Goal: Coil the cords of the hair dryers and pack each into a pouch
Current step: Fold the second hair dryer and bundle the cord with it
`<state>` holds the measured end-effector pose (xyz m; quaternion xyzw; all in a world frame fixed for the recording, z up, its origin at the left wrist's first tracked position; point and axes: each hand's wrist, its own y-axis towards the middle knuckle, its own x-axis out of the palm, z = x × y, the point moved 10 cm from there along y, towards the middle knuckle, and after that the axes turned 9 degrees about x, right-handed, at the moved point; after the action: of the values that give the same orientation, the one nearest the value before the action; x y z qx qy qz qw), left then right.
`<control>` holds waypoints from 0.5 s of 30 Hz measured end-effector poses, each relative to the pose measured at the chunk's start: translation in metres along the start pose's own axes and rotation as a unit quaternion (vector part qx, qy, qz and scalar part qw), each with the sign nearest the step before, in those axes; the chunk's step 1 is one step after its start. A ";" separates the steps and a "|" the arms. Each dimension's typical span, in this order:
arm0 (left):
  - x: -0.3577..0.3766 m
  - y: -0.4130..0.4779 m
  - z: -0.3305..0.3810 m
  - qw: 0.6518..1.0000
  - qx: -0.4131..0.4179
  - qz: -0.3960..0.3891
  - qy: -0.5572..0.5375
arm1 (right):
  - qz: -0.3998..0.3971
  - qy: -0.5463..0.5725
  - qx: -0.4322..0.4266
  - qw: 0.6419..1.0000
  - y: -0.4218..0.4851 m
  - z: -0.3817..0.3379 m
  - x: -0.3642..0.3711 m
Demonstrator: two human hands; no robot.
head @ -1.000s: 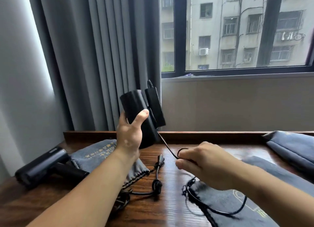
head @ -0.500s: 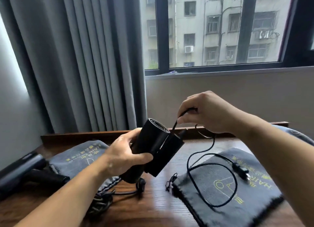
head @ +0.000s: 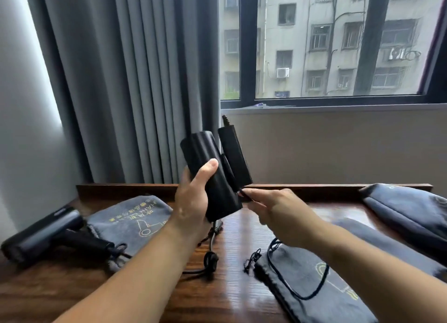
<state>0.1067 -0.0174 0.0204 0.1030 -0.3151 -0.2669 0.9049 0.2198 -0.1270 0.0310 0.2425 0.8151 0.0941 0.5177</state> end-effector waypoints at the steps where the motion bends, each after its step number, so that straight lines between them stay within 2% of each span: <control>1: -0.007 0.004 -0.001 0.999 0.006 0.042 0.000 | -0.028 -0.026 0.002 0.999 -0.004 -0.003 0.011; 3: -0.024 0.009 0.004 0.993 0.044 0.095 0.058 | -0.065 -0.098 0.015 0.993 -0.012 -0.008 0.022; 6: -0.043 0.011 0.021 0.960 0.127 0.096 0.228 | -0.091 -0.130 0.028 0.987 -0.023 -0.017 0.020; 9: -0.042 0.015 0.026 0.900 0.176 0.020 0.399 | -0.092 -0.146 0.021 0.985 -0.026 -0.030 0.002; 12: -0.026 0.010 0.023 0.831 0.200 -0.073 0.514 | -0.043 -0.207 -0.011 0.977 -0.022 -0.043 -0.027; 15: -0.012 0.002 0.017 0.814 0.184 -0.167 0.526 | -0.007 -0.220 -0.069 0.973 -0.014 -0.050 -0.054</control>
<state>0.0895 -0.0093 0.0282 0.4429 0.1873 -0.2563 0.8385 0.1900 -0.1610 0.0906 0.2152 0.6742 0.0905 0.7006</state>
